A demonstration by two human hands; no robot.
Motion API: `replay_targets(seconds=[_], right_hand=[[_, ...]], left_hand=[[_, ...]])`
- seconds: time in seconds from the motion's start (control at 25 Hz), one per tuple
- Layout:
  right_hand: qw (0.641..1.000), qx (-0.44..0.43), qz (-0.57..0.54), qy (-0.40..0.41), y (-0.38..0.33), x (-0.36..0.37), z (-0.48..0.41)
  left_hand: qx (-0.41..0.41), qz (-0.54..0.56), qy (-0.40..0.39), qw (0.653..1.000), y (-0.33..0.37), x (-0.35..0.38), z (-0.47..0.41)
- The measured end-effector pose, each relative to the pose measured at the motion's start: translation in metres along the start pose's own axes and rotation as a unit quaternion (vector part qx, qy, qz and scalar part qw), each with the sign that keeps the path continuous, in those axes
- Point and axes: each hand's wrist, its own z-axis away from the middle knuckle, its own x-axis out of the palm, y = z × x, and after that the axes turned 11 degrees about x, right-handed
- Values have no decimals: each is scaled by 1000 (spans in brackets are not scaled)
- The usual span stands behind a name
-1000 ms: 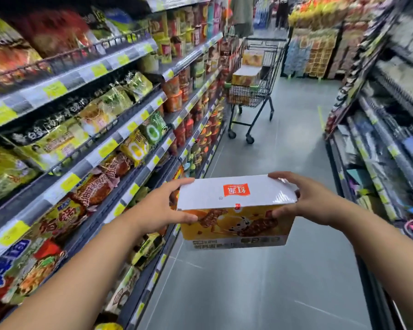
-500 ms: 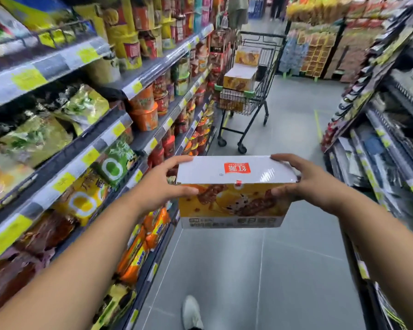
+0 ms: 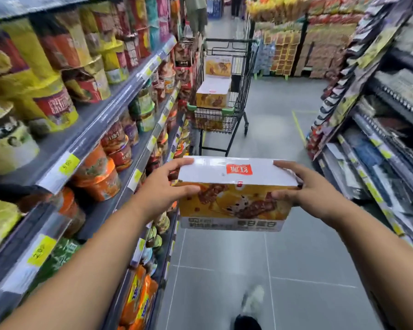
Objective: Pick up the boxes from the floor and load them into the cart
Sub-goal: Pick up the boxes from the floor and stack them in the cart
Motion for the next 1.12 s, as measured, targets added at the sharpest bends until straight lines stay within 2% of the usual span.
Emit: replay_targets(seconds=[0.2, 0.48, 0.72, 0.88, 1.12], right_hand=[[999, -21, 26, 18, -26, -23, -127], [995, -48, 86, 32, -89, -61, -321], [993, -52, 101, 40, -129, -60, -476], [989, -58, 115, 73, -152, -51, -583], [986, -9, 97, 132, -186, -58, -716]], left_hand=[[9, 16, 36, 999, -30, 1, -126], [6, -33, 87, 996, -71, -8, -298], [-8, -48, 123, 991, -125, -35, -446], [1, -62, 110, 992, -166, -61, -561], [4, -95, 48, 994, -201, -87, -715]])
